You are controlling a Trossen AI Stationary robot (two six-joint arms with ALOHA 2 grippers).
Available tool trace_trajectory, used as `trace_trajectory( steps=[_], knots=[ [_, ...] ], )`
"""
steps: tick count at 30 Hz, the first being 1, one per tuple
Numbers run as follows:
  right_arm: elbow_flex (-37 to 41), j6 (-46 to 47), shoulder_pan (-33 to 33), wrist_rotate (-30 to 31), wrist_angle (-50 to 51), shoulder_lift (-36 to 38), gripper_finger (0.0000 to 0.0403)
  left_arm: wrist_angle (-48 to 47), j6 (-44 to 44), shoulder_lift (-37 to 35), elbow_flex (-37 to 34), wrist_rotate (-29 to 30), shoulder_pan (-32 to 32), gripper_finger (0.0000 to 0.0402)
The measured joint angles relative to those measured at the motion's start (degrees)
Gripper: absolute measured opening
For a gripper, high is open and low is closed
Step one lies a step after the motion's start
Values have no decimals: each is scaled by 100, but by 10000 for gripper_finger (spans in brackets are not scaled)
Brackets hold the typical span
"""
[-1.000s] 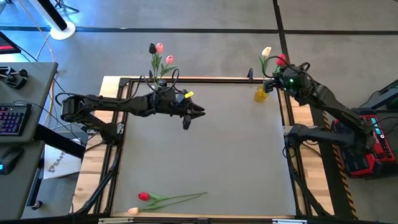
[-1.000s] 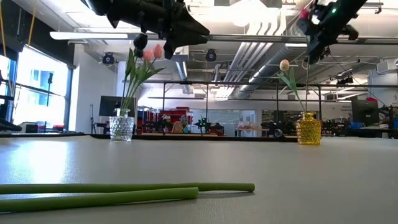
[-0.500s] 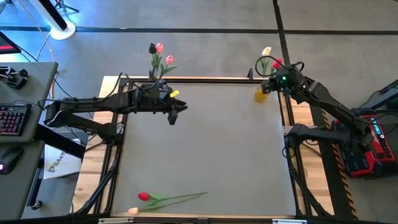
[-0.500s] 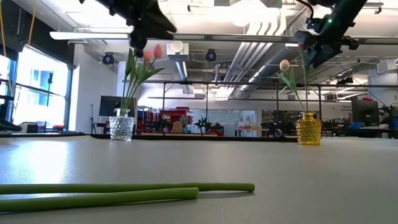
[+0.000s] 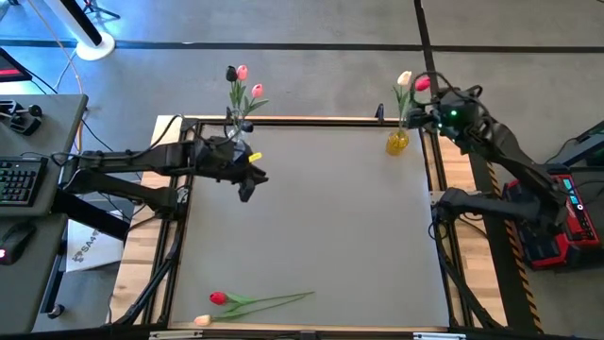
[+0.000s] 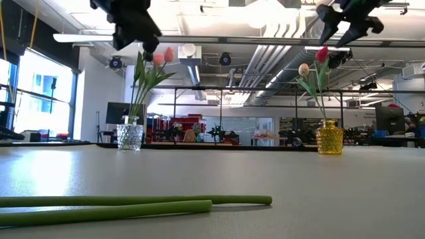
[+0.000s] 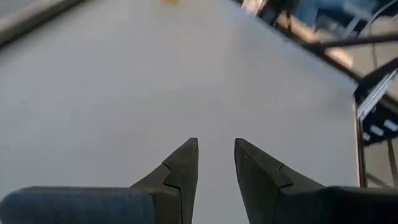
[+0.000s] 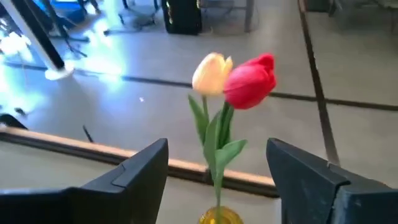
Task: Sort flowers into vase by color
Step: Put the red flower into the yellow vase
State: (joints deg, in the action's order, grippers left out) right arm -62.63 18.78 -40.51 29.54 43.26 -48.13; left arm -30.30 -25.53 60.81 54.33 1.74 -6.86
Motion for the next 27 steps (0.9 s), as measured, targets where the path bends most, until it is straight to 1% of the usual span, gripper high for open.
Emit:
trace_trajectory(
  steps=[2, 4, 7, 9, 11, 13, 15, 18, 21, 25, 27],
  knots=[
    [0, -71, -1, -189, -136, 90, 261, -193, -233, 17, -48, -7, 157, 94],
    [0, -78, 32, -629, -313, 174, 261, -204, -506, 25, -215, -37, 397, 94],
    [0, -86, 153, -1507, -655, 202, 259, -199, -818, 29, -562, -180, 884, 94],
    [0, -125, 269, -2115, -926, 194, 256, -199, -1010, 27, -836, -457, 1228, 94],
    [0, -185, 444, -2782, -1222, 127, 251, -179, -1394, 31, -1089, -682, 1571, 94],
    [0, -273, 668, -3357, -1369, 2, 246, -137, -1800, 31, -1247, -721, 1915, 94],
    [9, -398, 955, -3754, -1404, -172, 241, -71, -2092, 29, -1362, -703, 2241, 94],
    [145, -565, 1439, -3963, -1430, -467, 234, 58, -2378, 31, -1479, -557, 2674, 87],
    [311, -653, 1976, -3961, -1531, -803, 228, 112, -2479, 77, -1491, -413, 3058, 76],
    [354, -688, 2716, -3959, -1872, -1317, 221, 133, -2175, 360, -1496, -358, 3466, 59],
    [354, -710, 3052, -3959, -2151, -1599, 218, 174, -2143, 626, -1498, -462, 3600, 51]
  ],
)
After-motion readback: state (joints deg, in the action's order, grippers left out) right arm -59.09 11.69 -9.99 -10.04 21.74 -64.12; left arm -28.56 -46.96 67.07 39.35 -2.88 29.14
